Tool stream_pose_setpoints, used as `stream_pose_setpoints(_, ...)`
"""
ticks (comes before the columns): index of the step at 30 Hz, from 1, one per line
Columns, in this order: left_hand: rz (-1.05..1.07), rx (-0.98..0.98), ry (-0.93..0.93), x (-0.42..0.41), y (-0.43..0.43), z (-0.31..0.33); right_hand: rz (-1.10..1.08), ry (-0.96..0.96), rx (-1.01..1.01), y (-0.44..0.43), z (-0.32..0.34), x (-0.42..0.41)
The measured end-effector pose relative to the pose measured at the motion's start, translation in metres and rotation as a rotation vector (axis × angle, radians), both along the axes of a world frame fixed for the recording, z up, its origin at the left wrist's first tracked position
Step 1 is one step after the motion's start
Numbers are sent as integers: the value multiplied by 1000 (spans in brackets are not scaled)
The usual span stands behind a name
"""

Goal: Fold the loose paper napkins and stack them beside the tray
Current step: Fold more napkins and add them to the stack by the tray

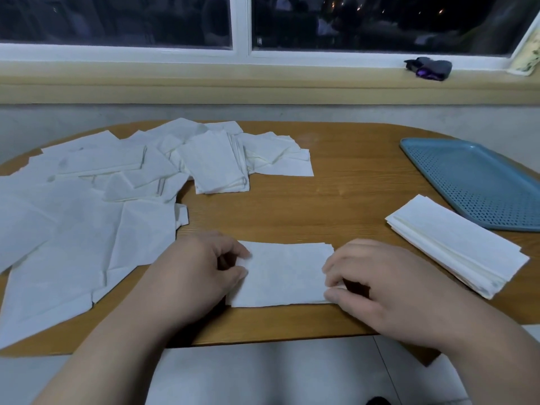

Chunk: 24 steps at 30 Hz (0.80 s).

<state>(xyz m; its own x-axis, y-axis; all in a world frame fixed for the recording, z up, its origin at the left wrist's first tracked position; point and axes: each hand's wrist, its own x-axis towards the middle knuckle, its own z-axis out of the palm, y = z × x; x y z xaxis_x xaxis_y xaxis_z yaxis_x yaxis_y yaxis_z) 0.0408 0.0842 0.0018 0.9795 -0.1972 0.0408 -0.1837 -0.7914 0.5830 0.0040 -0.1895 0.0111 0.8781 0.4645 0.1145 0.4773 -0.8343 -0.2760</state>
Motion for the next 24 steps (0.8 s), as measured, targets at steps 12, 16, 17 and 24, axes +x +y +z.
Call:
stream_pose_setpoints(12,-81,37,-89,-3,4,-4,-96,38,34,-3,-12,6)
stream_pose_setpoints(16,-111,97,-46,-3,2,-6,-120,72,63,-2,-12,7)
stream_pose_setpoints(17,-112,85,-52,-2,2,-7,-136,80,90,-2,-11,8)
stream_pose_setpoints(24,-27,-97,-136,12,4,2,-287,84,226,24,13,51)
